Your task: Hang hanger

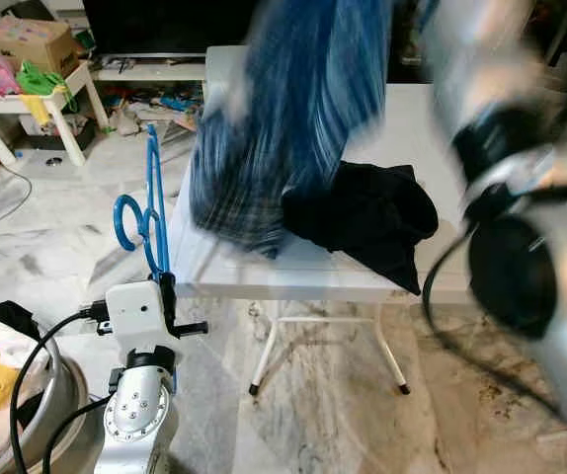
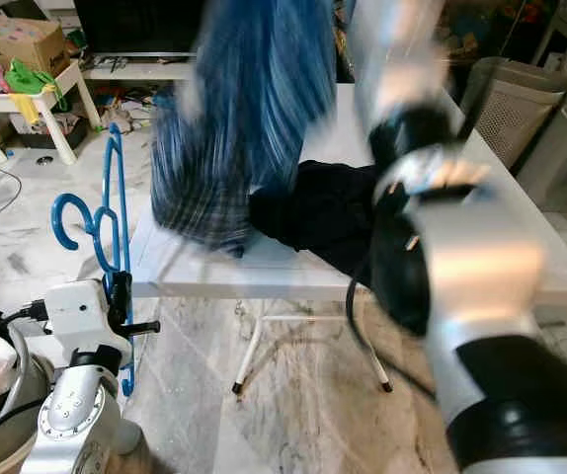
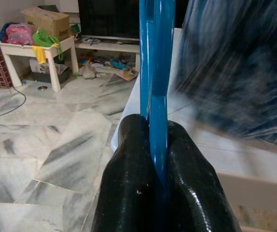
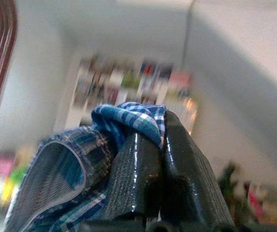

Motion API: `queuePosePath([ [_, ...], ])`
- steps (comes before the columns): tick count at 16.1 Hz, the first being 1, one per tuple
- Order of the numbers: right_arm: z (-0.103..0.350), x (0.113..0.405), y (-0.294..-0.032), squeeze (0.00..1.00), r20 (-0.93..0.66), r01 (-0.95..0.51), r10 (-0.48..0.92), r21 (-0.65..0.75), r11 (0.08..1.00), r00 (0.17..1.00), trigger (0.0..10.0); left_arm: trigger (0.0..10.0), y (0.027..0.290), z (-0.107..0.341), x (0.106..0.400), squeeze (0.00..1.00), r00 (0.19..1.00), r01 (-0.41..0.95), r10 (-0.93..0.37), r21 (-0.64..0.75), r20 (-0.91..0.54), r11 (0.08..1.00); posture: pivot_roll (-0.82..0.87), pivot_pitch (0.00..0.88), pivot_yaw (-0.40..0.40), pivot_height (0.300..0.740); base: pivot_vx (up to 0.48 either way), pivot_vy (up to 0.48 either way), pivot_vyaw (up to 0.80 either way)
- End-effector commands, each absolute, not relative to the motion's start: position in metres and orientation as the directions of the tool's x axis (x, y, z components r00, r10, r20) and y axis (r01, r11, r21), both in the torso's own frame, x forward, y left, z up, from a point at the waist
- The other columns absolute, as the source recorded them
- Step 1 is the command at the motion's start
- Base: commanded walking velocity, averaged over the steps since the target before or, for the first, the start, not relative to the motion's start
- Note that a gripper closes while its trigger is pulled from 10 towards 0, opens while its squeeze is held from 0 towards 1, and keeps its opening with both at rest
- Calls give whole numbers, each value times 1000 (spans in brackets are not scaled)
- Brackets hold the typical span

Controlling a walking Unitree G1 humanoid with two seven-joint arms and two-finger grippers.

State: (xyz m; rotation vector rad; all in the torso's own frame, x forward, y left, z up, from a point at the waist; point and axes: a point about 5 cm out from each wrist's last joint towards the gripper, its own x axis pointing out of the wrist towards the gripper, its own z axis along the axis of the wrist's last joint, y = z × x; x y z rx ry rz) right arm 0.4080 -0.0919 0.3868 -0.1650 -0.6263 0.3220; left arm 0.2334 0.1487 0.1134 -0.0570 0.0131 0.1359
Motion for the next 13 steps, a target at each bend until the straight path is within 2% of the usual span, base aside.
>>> queuePosePath([
  [1,375,410,-86,0,496,-269,387,-294,917,777,10000,10000,144,120,234,0,990,-143,144,-77,10,987,69,0,-32,740,0,0,0],
  [2,350,414,-84,0,427,-300,423,-327,896,799,10000,10000,143,120,234,0,990,-141,143,-76,11,987,67,0,-27,740,0,0,0],
  [3,284,416,-80,1000,207,-422,527,-397,815,824,10000,10000,143,119,233,0,991,-136,137,-75,5,988,65,0,-22,740,0,0,0],
  [5,229,409,-77,1000,0,-546,605,-430,719,796,10000,10000,143,118,232,0,991,-130,130,-75,-4,989,62,0,-13,740,0,0,0],
  [7,183,400,-87,1000,-160,-617,606,-360,699,779,10000,10000,143,117,231,0,993,-117,116,-76,-18,990,60,0,-6,740,0,0,0],
  [8,169,398,-96,1000,-199,-612,580,-308,728,790,10000,10000,143,116,229,0,994,-112,110,-76,-25,991,60,0,-3,740,0,0,0],
  [13,158,394,-125,1000,-165,-501,474,-227,835,865,10000,10000,147,116,230,0,995,-93,90,-75,-40,993,54,0,17,740,0,0,0],
])
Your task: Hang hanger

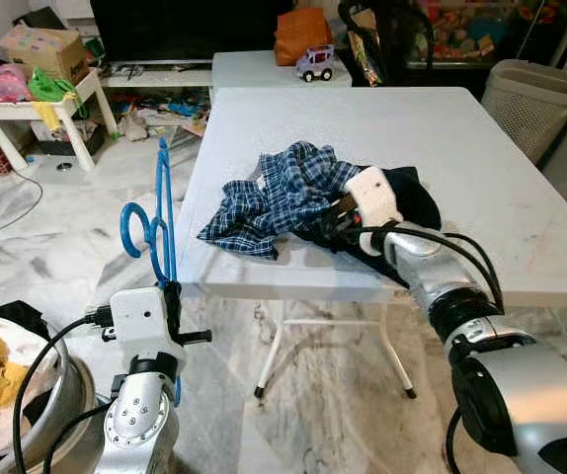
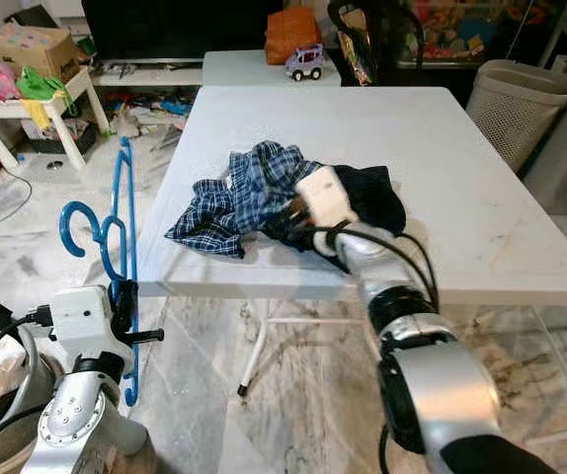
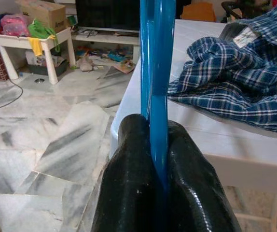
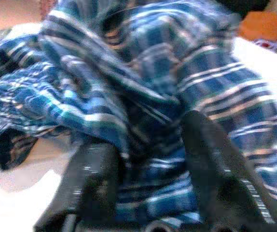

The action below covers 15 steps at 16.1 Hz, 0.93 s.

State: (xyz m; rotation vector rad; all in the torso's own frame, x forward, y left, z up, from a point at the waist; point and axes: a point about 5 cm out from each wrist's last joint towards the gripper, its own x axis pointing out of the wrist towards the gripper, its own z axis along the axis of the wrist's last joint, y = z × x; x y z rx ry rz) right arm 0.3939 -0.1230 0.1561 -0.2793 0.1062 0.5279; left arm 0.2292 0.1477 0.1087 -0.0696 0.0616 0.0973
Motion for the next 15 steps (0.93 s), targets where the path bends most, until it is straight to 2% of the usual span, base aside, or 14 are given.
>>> queuePosePath([
  [1,155,393,-129,1000,-181,-506,475,-213,836,861,10000,10000,148,115,231,0,996,-81,78,-73,-46,994,51,0,22,740,0,0,0],
  [5,153,387,-134,1000,-256,-613,560,-231,756,788,10000,10000,148,115,235,0,997,-59,55,-79,-50,995,39,0,30,740,0,0,0],
  [9,148,377,-148,1000,-362,-692,590,-363,624,721,10000,10000,150,114,235,0,997,-56,51,-85,-57,995,36,0,22,740,0,0,0],
  [12,154,373,-160,1000,-394,-750,640,-293,593,660,10000,10000,148,118,233,0,999,-27,23,-110,-39,994,41,0,18,740,0,0,0],
  [14,162,372,-157,1000,-358,-780,696,-208,590,622,10000,10000,145,120,233,0,999,6,-10,-126,-36,992,49,0,19,740,0,0,0],
  [15,167,370,-153,1000,-307,-803,748,-111,586,588,10000,10000,143,122,233,0,999,36,-40,-129,-28,991,49,0,19,740,0,0,0],
])
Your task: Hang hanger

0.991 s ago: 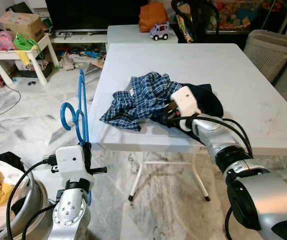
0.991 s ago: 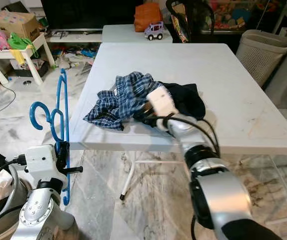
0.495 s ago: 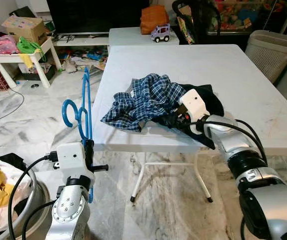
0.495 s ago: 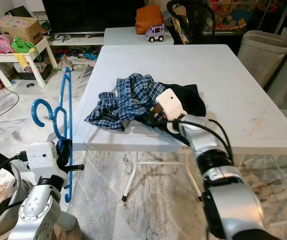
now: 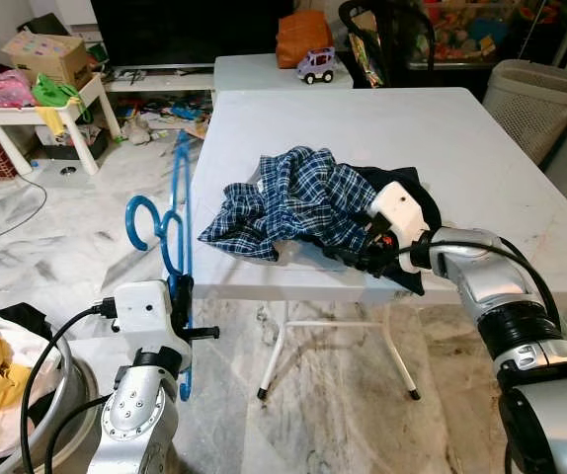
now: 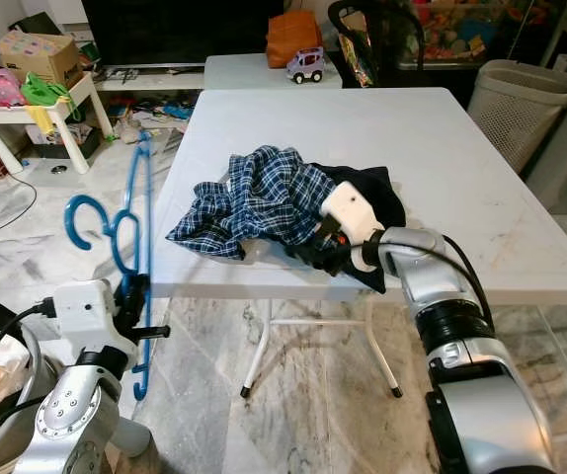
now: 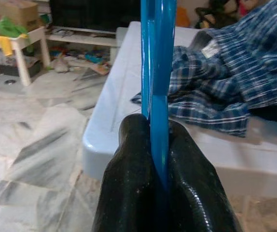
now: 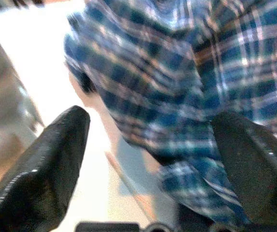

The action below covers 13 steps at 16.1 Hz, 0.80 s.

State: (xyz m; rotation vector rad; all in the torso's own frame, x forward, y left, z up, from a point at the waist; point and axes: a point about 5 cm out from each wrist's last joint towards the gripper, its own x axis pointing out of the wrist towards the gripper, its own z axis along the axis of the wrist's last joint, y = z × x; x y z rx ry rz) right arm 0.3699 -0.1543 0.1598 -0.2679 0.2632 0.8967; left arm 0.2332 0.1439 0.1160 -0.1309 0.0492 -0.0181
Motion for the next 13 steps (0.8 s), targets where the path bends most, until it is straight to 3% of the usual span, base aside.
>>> queuePosePath([
  [1,168,369,-151,1000,-293,-811,765,-75,580,574,10000,10000,142,122,232,0,999,42,-46,-136,-26,990,54,0,20,740,0,0,0],
  [6,155,350,-120,1000,-192,-856,904,293,425,383,10000,10000,145,124,225,0,998,43,-50,-165,-38,985,69,7,16,740,0,0,0],
  [9,142,347,-109,1000,-244,-850,899,310,427,363,10000,10000,146,124,223,0,998,35,-43,-161,-44,986,76,14,12,740,0,0,0],
  [13,136,358,-90,1000,-302,-793,841,299,531,449,10000,10000,150,124,220,0,998,22,-31,-152,-56,988,91,29,7,740,0,0,0],
])
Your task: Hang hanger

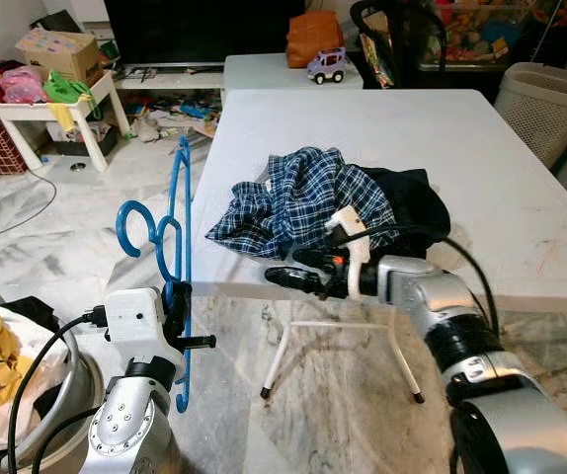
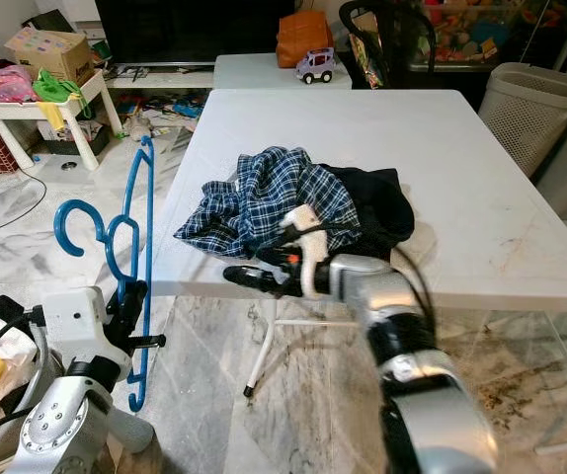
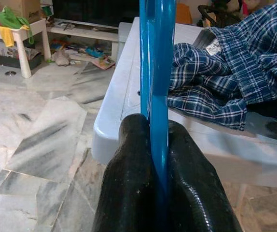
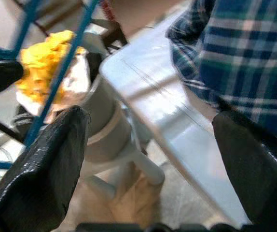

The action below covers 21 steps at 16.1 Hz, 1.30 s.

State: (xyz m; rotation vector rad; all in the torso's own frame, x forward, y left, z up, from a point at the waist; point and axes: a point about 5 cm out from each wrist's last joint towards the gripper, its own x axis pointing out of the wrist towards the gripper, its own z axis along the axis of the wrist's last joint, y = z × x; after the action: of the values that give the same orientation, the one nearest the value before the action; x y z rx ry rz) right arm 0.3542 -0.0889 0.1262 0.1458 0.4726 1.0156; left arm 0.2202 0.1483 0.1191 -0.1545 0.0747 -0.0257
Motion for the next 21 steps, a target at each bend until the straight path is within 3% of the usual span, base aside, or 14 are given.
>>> queuePosePath([
  [1,133,361,-88,1000,-324,-774,816,285,566,478,10000,10000,150,125,219,0,998,19,-27,-151,-56,988,93,31,6,740,0,0,0],
  [5,125,376,-75,1000,-434,-648,626,119,752,647,10000,10000,150,124,217,0,997,14,-24,-146,-67,989,96,41,5,740,0,0,0],
  [10,133,390,-85,1000,-425,-413,412,95,906,806,10000,10000,150,124,215,0,997,5,-15,-145,-73,989,105,48,-2,740,0,0,0],
  [18,162,409,-131,992,-354,-36,59,71,997,934,10000,10000,151,123,214,0,997,-15,5,-136,-76,991,119,45,-15,740,0,0,0],
  [21,172,412,-136,965,-309,-7,28,69,998,951,10000,10000,153,123,214,0,997,-24,15,-127,-76,992,120,42,-16,740,0,0,0],
])
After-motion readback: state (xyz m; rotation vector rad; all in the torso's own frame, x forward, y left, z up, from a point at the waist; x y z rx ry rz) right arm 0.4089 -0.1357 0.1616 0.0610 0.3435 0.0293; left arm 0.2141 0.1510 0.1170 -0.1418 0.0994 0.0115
